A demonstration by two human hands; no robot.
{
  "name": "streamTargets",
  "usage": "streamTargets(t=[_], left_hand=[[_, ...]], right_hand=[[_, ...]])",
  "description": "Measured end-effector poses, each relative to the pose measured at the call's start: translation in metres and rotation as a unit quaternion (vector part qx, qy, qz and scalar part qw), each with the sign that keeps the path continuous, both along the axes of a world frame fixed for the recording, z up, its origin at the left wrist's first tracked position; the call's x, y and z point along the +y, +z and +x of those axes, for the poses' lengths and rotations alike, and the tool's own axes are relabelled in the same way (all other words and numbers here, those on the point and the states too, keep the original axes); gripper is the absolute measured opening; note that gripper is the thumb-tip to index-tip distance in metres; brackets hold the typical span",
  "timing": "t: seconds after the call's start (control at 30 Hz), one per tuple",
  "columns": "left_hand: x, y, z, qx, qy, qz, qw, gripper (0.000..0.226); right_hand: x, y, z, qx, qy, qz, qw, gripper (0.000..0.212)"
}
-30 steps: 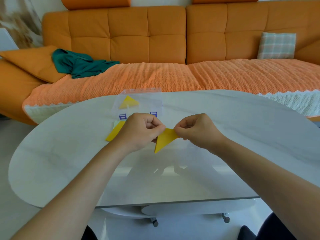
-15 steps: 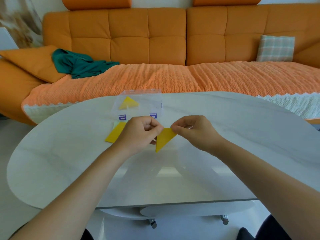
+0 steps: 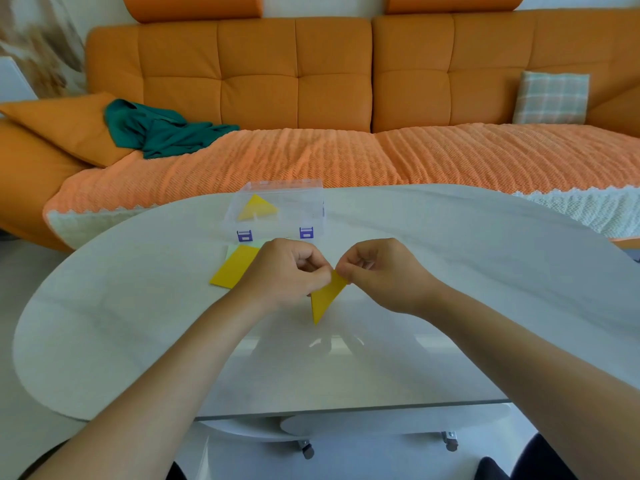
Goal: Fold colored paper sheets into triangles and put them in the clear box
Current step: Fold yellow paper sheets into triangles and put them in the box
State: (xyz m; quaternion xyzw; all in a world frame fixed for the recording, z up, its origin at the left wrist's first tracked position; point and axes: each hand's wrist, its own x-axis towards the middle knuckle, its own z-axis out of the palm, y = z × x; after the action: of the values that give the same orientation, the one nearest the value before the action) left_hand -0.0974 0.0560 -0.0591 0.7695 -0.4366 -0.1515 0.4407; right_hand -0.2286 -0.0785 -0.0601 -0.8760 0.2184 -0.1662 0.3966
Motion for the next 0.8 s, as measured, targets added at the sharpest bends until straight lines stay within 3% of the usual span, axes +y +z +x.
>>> streamTargets(t=[0.2, 0.4, 0.6, 0.8], left_hand=[[0.009, 0.003, 0.029, 0.046, 0.032, 0.027, 0.998, 0.018], [0.002, -0.004, 0.013, 0.179, 0.072, -0.082, 0.978, 0.015], [-0.005, -0.009, -0.009, 0.247, 0.082, -0.101, 0.96, 0.01], [-0.006, -0.008, -0.014, 0.172, 0.058, -0.041, 0.983, 0.013]], right_hand=[[-0.01, 0.003, -0.002, -0.014, -0.071, 0.029, 0.997, 0.018], [-0.014, 0.003, -0.004, -0.056, -0.11, 0.118, 0.985, 0.018], [-0.003, 0.001, 0.001, -0.073, -0.1, 0.166, 0.978, 0.016], [-0.002, -0.001, -0.004, -0.018, -0.046, 0.1, 0.994, 0.011]])
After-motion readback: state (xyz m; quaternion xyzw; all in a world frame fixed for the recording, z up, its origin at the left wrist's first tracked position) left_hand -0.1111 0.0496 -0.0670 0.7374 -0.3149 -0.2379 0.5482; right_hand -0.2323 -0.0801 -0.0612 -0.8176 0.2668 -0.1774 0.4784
